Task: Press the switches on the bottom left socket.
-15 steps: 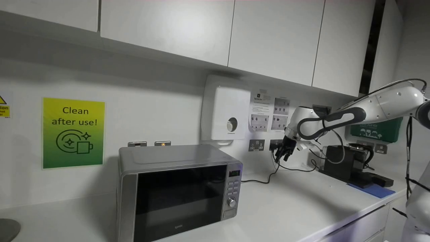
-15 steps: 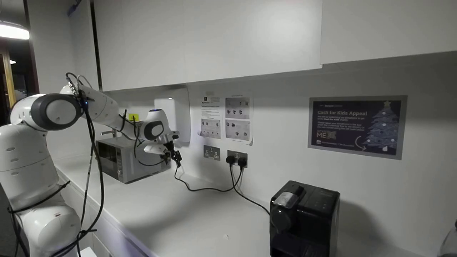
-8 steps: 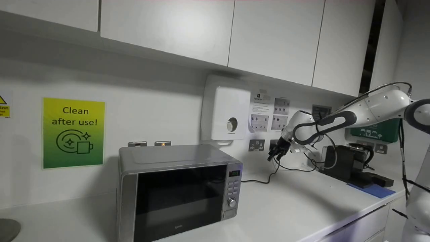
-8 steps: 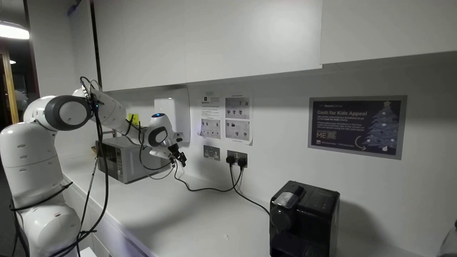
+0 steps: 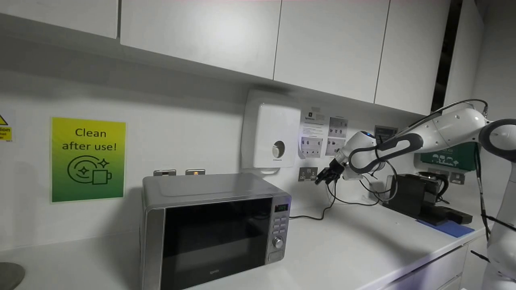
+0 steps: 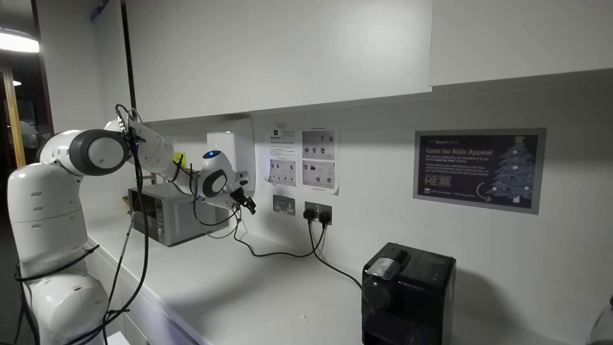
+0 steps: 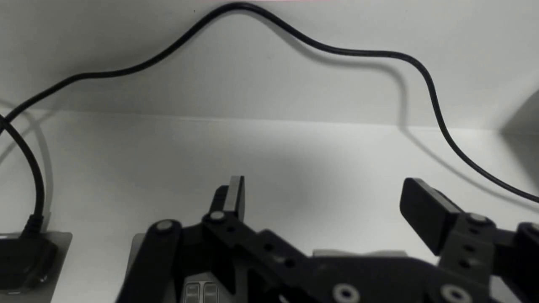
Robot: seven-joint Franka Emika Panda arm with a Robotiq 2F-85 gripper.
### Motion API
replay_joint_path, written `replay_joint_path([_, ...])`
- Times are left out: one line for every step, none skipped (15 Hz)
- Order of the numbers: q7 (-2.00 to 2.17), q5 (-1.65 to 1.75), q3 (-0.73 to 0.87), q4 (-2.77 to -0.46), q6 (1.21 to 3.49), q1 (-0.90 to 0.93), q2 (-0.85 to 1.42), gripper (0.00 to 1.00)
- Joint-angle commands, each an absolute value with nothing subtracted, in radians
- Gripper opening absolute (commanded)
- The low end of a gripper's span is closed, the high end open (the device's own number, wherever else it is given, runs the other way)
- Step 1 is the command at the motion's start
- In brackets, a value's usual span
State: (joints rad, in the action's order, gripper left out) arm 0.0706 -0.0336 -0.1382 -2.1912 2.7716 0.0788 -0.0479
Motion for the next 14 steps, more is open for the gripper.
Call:
replay_joint_path([0.05, -0.041, -0.124, -2.147, 2.858, 0.088, -0.012, 1.0])
replay_joint_path([0.05, -0.039, -0.123, -2.141, 2.878, 0.087, -0.005, 1.0])
replay_joint_path([0.052, -0.034, -0.122, -2.135, 2.901, 0.086, 0.002, 1.0])
replay_joint_path([0.054, -0.034, -0.12, -2.129, 2.918, 0.085, 0.009, 1.0])
replay_joint_path([0.057, -0.031, -0.118, -2.12, 2.938, 0.083, 0.019, 1.0])
replay_joint_path([0.059, -0.03, -0.116, -2.112, 2.952, 0.083, 0.026, 1.0])
replay_joint_path([0.061, -0.03, -0.113, -2.104, 2.967, 0.081, 0.035, 1.0])
replay_joint_path([0.063, -0.028, -0.109, -2.095, 2.978, 0.08, 0.041, 1.0])
replay_joint_path([0.063, -0.028, -0.106, -2.086, 2.988, 0.079, 0.049, 1.0])
replay_joint_path([0.066, -0.027, -0.102, -2.079, 2.995, 0.078, 0.055, 1.0])
replay_joint_path([0.065, -0.025, -0.098, -2.074, 3.0, 0.077, 0.059, 0.91])
replay_joint_path([0.068, -0.024, -0.094, -2.067, 2.999, 0.077, 0.063, 0.8])
replay_joint_path([0.066, -0.024, -0.09, -2.06, 2.996, 0.076, 0.067, 0.68])
replay_joint_path([0.064, -0.026, -0.087, -2.054, 2.987, 0.075, 0.067, 0.6])
